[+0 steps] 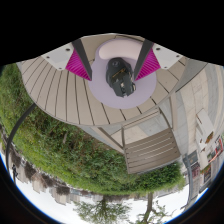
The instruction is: Arrange mouse
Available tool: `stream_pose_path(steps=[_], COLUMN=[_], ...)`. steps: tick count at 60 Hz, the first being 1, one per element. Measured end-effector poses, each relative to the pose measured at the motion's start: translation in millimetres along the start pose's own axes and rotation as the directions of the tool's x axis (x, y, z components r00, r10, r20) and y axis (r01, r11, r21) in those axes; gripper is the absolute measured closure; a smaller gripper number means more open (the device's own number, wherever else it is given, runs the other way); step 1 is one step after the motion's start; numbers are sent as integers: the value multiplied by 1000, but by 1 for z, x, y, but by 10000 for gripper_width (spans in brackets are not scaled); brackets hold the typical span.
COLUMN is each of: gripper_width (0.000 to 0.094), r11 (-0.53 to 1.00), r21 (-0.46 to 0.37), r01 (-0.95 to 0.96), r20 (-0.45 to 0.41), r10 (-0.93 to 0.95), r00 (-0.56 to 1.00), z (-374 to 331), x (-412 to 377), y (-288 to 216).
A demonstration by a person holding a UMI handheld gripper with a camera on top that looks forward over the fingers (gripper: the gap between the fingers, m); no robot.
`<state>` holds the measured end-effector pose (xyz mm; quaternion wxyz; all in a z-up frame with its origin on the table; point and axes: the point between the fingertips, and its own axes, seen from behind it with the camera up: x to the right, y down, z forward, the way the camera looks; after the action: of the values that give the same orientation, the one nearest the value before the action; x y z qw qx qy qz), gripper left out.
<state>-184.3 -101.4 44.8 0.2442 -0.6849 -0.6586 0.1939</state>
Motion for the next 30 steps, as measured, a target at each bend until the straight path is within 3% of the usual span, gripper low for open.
stream_pose_path(steps=[16, 30], gripper_width=[84, 87], r11=[997, 997], r21=[59, 72], r01=[45, 31], r20=[-9, -19], r10=[-45, -29], r00=[999, 999], z=[-187, -299], x=[55, 106], y=[33, 108])
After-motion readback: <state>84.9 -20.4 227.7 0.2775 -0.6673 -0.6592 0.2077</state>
